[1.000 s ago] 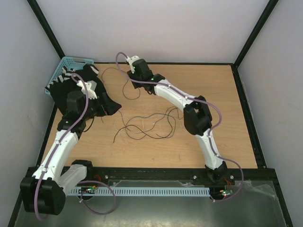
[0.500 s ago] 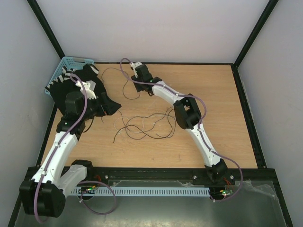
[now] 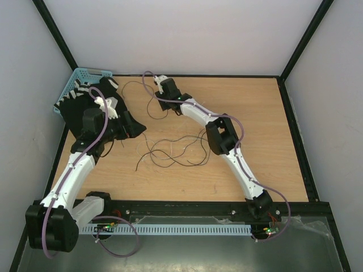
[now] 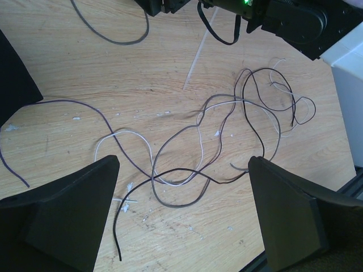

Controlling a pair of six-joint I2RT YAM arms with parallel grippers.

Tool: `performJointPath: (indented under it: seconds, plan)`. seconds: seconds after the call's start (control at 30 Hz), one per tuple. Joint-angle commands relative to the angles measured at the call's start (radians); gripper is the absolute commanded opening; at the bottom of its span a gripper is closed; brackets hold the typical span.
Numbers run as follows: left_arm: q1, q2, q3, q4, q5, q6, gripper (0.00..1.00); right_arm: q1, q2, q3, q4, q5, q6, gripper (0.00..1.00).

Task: Zip-tie the wires
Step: Pick up the cable at the center of the board.

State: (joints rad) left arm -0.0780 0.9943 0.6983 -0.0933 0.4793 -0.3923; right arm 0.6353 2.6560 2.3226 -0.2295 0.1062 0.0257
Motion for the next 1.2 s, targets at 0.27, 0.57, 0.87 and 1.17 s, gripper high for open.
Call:
performJointPath:
  seconds: [0.27,0.57,0.87,1.17]
  plan:
    - [0.004,0.019,0.024,0.034,0.017,0.017,0.99,0.003,0.051,0.041,0.017,-0.025,0.004,0.28]
    - [0.004,0.011,0.037,0.035,0.053,0.021,0.99,-0.003,0.014,0.037,0.017,-0.06,0.011,0.0]
    - [-0.006,0.05,0.064,0.081,0.113,0.043,0.99,-0.002,-0.228,-0.021,0.019,-0.059,-0.025,0.0]
    - [-0.105,0.362,0.13,0.319,0.024,0.075,0.97,-0.002,-0.398,-0.216,0.019,-0.086,-0.031,0.0]
